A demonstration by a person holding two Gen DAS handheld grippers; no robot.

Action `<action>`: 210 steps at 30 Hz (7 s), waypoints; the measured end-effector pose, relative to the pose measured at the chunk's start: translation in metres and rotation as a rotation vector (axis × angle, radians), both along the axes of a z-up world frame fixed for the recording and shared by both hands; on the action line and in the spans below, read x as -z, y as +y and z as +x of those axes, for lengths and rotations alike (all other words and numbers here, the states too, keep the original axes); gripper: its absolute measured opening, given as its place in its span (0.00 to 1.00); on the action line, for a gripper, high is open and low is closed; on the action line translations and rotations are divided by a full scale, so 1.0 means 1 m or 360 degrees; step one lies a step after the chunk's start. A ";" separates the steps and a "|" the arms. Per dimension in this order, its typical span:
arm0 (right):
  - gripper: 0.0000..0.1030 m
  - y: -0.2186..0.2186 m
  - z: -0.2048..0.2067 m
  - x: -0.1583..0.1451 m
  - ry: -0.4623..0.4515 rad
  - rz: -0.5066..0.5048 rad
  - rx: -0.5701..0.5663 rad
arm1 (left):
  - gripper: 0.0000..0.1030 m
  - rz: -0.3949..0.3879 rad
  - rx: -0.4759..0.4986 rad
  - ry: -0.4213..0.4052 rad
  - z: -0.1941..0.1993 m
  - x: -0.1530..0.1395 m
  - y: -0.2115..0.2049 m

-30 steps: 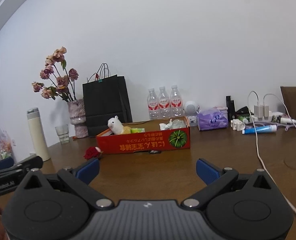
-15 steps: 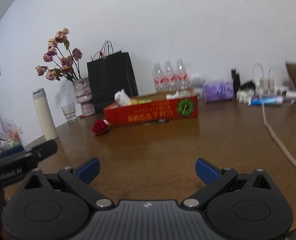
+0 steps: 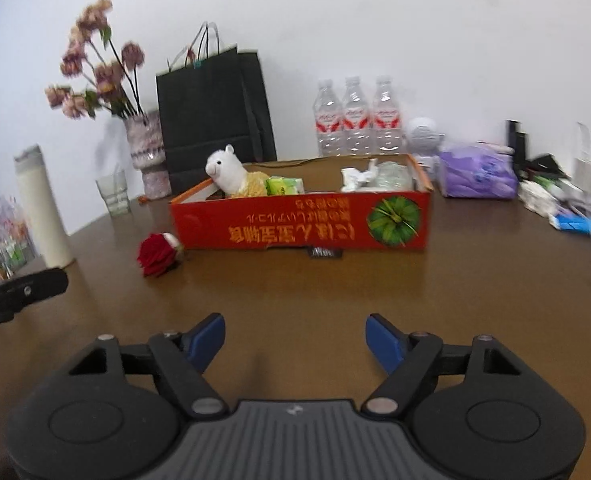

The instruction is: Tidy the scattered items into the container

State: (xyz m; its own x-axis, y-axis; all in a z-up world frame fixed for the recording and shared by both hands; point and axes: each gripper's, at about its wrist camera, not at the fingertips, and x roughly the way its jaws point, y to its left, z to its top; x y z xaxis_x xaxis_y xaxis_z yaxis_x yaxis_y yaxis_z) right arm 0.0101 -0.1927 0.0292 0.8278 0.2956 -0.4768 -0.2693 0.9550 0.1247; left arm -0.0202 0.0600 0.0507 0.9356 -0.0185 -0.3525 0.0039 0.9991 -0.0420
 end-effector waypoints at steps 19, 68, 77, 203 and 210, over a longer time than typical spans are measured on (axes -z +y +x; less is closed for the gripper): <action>0.35 0.044 0.157 0.027 0.0182 -0.0214 0.0176 | 0.74 -0.0080 0.0080 0.0245 0.140 0.032 0.019; 0.20 -0.003 -0.236 0.003 -0.0570 0.0005 0.0143 | 0.24 0.0113 0.0019 -0.0452 -0.224 0.028 -0.089; 0.20 -0.007 -0.223 0.013 -0.0483 0.0034 0.0175 | 0.91 0.0093 0.0125 -0.0218 -0.216 0.034 -0.076; 0.88 -0.026 0.203 -0.154 0.0311 -0.0014 0.0298 | 1.00 0.0082 0.0106 0.0431 0.194 -0.128 -0.100; 0.88 -0.021 0.165 -0.089 0.0012 -0.0004 0.0285 | 1.00 0.0035 0.0064 0.0068 0.162 -0.071 -0.093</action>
